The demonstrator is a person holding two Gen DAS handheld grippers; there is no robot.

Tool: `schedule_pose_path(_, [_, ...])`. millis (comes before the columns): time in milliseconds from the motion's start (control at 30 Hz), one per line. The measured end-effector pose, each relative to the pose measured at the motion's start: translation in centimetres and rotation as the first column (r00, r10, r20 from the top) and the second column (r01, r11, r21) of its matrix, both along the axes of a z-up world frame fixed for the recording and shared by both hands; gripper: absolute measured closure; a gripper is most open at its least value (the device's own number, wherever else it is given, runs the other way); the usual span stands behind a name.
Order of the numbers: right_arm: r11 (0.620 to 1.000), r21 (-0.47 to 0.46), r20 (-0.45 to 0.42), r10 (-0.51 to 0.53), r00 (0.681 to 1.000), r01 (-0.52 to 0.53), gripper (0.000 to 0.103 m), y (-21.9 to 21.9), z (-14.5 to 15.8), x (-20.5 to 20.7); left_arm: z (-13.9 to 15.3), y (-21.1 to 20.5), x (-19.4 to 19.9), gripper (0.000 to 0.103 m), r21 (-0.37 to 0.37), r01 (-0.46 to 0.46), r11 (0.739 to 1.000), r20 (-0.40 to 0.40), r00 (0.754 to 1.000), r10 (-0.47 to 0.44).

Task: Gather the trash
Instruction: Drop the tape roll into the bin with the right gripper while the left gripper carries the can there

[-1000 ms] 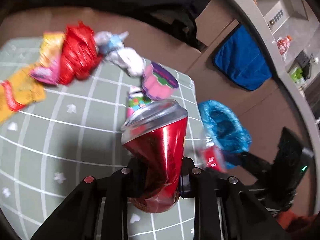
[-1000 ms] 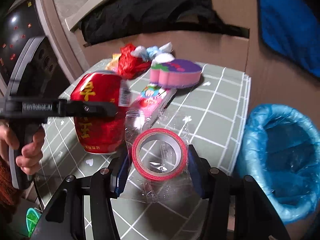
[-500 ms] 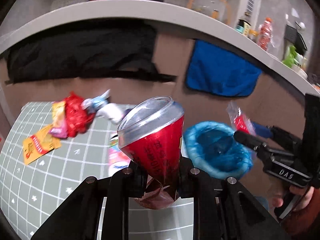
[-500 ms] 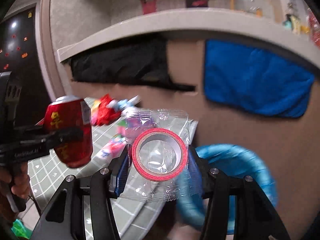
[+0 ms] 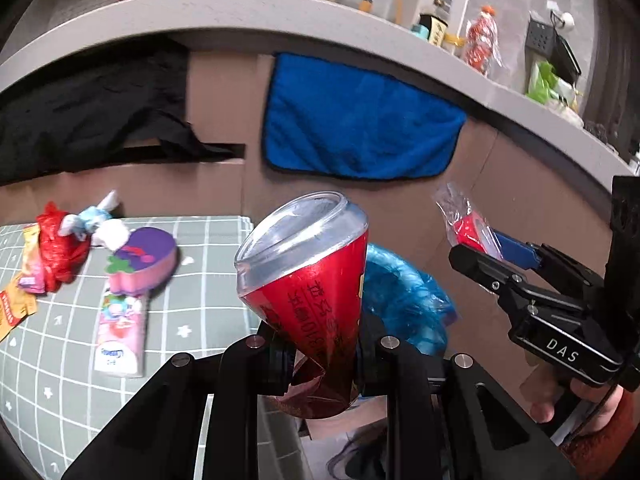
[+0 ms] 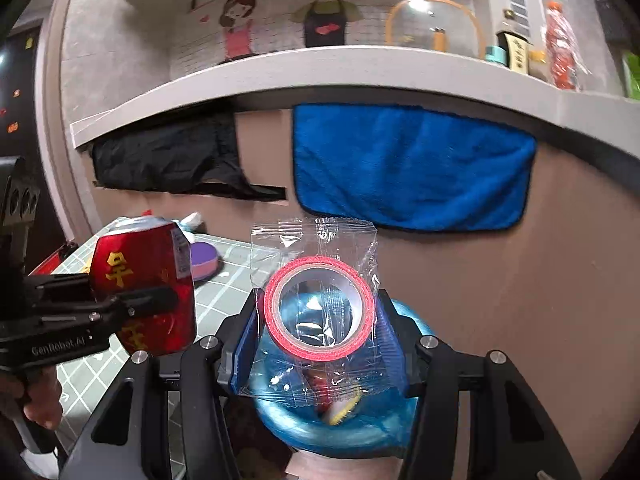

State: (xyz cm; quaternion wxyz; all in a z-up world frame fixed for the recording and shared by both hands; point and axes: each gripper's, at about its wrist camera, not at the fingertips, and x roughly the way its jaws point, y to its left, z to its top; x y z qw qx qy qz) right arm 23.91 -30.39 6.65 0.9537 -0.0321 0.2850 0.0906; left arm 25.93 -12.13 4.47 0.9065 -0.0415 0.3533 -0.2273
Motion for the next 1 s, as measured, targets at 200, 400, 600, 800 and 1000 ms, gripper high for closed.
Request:
schedule_pose_path(200, [0.998, 0.045, -0.045, -0.040, 0.998, 0.042, 0.053, -2.5, -1.5, 1.6, -1.1, -2.5, 1.9, 0.080, 0.030, 0.028, 0.999, -0.023, 0.999, -0.027])
schedule_pose_path(400, [0.995, 0.076, -0.102, -0.061, 0.993, 0.069, 0.052, -3.6, -3.6, 3.5, -2.7, -3.6, 4.6, 0.080, 0.030, 0.049, 0.998, -0.090, 0.995, -0.046])
schedule_pose_path(600, [0.992, 0.082, -0.165, -0.081, 0.983, 0.095, 0.052, -4.1, -6.0, 5.5, -5.2, -4.2, 7.6, 0.080, 0.006, 0.057, 0.998, -0.172, 0.984, -0.055])
schedule_pose_path(800, [0.989, 0.079, -0.203, -0.104, 0.974, 0.122, 0.052, -4.7, -7.9, 6.8, -6.9, -4.7, 9.3, 0.080, -0.014, 0.089, 0.996, -0.217, 0.972, -0.090])
schedule_pose_path(1000, [0.978, 0.148, -0.250, -0.104, 0.963, 0.144, 0.035, -5.7, -9.3, 7.8, -6.4, -4.0, 9.9, 0.059, -0.086, 0.093, 0.992, -0.225, 0.968, -0.110])
